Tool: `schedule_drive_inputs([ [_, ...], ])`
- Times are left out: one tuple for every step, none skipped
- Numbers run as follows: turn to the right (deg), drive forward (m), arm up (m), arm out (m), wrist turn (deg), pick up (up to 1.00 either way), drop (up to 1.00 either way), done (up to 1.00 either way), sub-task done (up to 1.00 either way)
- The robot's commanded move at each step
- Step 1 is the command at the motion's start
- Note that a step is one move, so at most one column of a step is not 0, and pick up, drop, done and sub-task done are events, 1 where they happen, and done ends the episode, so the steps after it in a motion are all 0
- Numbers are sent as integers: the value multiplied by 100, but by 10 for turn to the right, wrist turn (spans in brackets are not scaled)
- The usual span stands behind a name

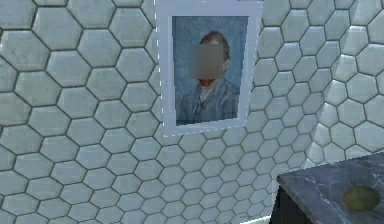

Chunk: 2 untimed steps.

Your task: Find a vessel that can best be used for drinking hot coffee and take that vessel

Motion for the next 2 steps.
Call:
schedule_drive_inputs([
  [0,0,10,0,0,0,0,0,0],
  [0,0,0,0,0,0,0,100,0],
])
